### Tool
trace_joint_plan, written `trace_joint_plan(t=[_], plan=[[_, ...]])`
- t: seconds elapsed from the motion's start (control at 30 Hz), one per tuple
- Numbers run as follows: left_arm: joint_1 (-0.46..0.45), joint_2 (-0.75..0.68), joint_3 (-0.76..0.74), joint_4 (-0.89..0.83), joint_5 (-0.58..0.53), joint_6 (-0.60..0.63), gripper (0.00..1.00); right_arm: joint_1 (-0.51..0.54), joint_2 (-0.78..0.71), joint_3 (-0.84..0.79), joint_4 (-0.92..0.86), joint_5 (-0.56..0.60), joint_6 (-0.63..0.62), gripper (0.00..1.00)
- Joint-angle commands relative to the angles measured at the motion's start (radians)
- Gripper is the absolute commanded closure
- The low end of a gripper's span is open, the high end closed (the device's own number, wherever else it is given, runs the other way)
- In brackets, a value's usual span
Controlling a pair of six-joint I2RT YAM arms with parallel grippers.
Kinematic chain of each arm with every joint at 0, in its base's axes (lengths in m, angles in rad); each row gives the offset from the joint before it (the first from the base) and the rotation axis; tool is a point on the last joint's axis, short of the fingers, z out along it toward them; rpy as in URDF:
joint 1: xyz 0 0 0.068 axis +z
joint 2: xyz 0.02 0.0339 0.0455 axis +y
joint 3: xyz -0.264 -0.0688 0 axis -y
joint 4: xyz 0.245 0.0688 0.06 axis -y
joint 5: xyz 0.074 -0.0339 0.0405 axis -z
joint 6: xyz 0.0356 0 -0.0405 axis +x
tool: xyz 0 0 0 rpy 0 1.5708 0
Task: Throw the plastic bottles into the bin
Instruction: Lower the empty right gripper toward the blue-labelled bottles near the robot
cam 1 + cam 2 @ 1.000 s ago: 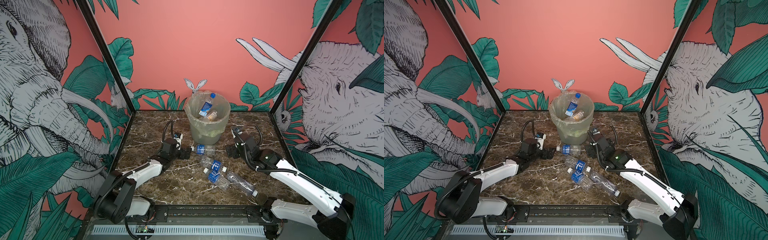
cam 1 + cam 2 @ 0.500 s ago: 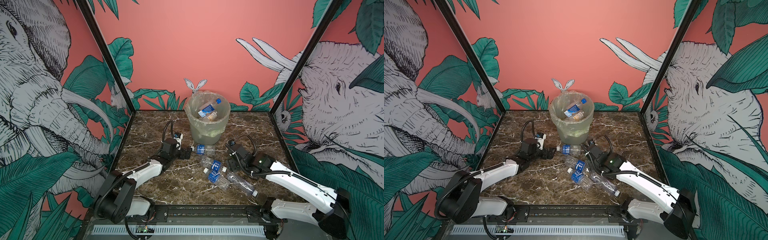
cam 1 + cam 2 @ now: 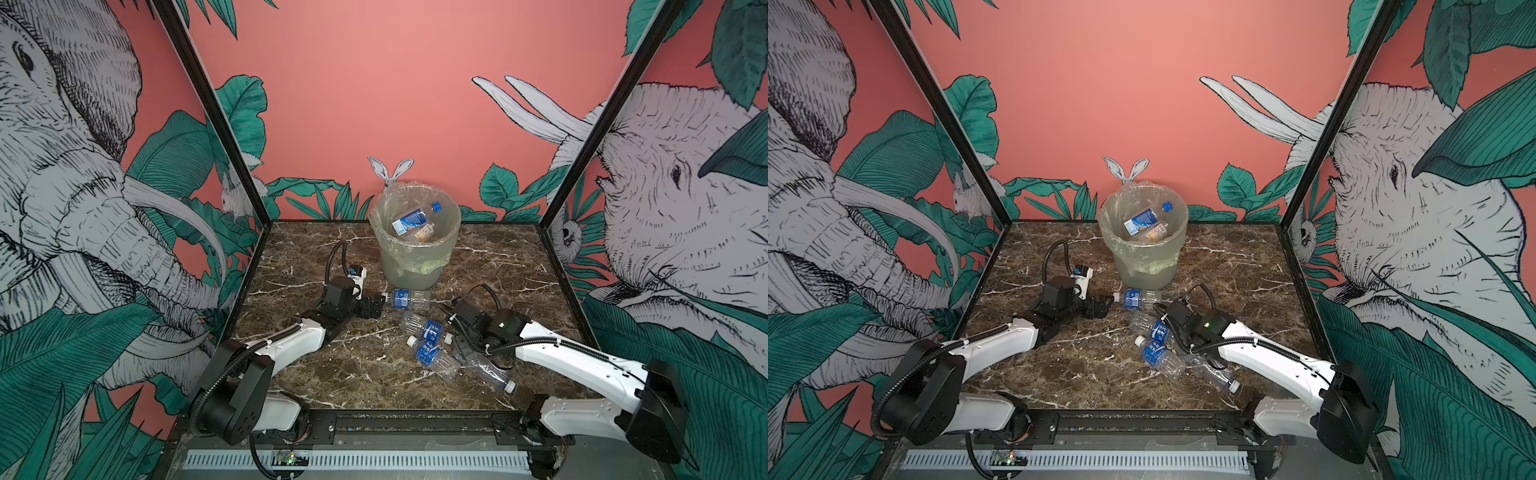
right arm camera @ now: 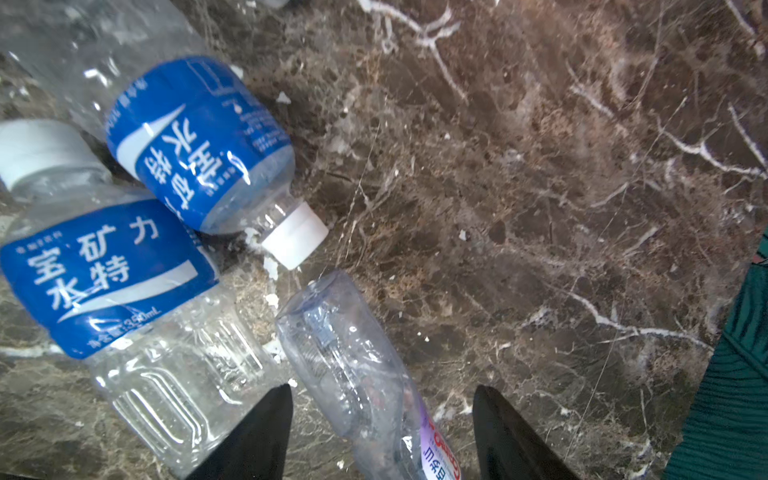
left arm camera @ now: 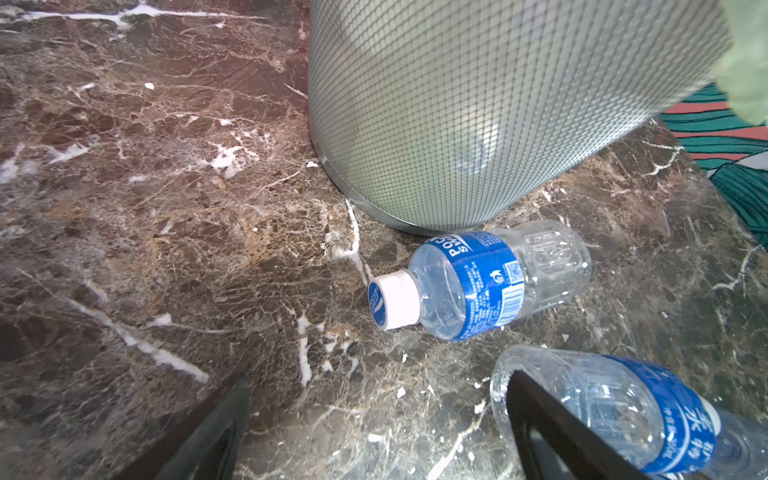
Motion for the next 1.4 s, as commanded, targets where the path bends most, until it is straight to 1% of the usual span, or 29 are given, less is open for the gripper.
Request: trace_joint_plan(t=[0.0, 0.13, 0.33, 0.73, 0.87, 1.13, 1.37], plan=[[0.006, -0.014, -0.016, 0.012, 0.004, -0.010, 0.03, 0.015, 0.001, -0.018, -0.060, -0.036, 0.035, 0.29], [0.006, -0.016, -0.017, 0.013, 0.007, -0.010, 0.03, 0.032, 0.011, -0.030, -0.065, -0.056, 0.049, 0.26], [0.007, -0.014, -0.016, 0.011, 0.009, -0.012, 0.03, 0.046, 0.051, -0.042, -0.062, -0.076, 0.056, 0.26], [0.009, -0.011, -0.015, 0.009, 0.015, -0.013, 0.03, 0.047, 0.143, -0.013, -0.085, -0.014, 0.072, 0.27], [0.011, -0.011, -0.016, 0.008, 0.017, -0.015, 0.03, 0.041, 0.168, -0.013, -0.069, -0.015, 0.070, 0.27], [0.013, -0.009, -0.013, 0.003, 0.026, -0.013, 0.03, -0.039, 0.211, -0.028, -0.021, -0.032, 0.056, 0.31], [0.015, -0.020, -0.013, -0.001, 0.030, -0.015, 0.04, -0.123, 0.203, -0.038, 0.001, -0.038, 0.031, 0.32]])
